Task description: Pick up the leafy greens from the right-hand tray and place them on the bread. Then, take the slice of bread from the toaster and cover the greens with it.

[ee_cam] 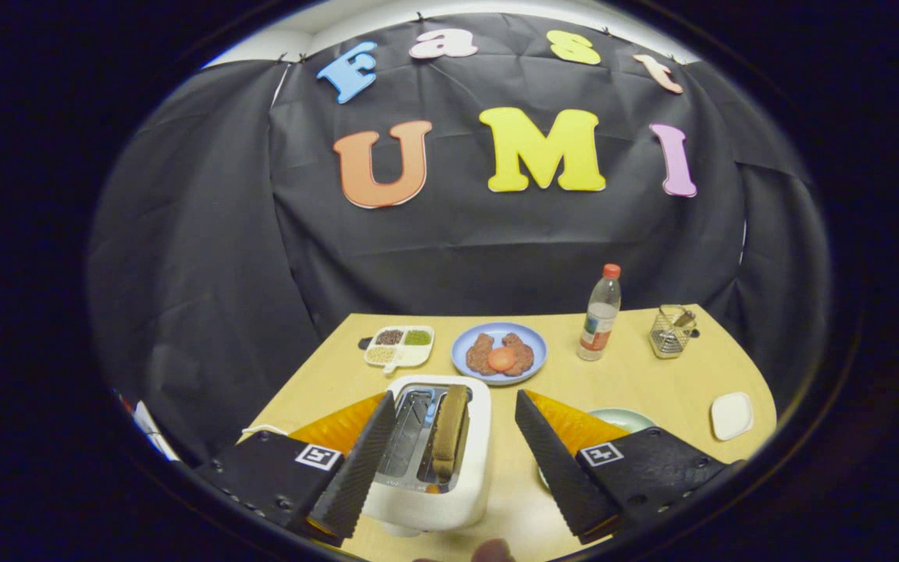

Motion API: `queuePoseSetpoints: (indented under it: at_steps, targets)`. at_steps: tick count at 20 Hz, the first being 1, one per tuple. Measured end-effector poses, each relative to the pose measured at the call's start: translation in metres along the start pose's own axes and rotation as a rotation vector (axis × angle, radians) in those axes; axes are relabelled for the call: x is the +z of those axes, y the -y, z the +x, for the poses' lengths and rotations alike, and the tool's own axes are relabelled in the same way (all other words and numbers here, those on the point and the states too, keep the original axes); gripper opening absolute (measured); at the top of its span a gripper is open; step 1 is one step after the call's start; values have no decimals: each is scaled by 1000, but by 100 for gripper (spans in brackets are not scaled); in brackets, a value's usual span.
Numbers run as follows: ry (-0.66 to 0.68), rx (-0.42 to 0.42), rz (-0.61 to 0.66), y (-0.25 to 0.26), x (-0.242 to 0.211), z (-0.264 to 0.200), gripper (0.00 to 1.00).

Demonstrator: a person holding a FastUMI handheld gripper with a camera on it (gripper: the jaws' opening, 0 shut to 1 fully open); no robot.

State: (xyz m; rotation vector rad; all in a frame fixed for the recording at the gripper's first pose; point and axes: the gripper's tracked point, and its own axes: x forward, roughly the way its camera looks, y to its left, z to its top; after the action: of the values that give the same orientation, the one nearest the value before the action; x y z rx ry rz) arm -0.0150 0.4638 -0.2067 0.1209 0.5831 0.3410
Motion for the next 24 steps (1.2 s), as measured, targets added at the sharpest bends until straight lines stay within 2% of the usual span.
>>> queuePoseSetpoints:
  at_steps: [7, 13, 14, 16, 17, 18, 24]
  targets:
    - [-80, -51, -4, 1, -27, 35, 83]
    - [-126, -53, 8, -7, -34, 43, 52]
    - [-132, -76, 6, -2, -36, 45, 52]
    - [-146, -74, 16, 0, -37, 48, 21]
    - [-148, -83, 11, 3, -35, 46, 18]
    - [-145, -80, 16, 2, -34, 48, 10]
    - [-99, -17, 55, -4, -1, 25, 11]
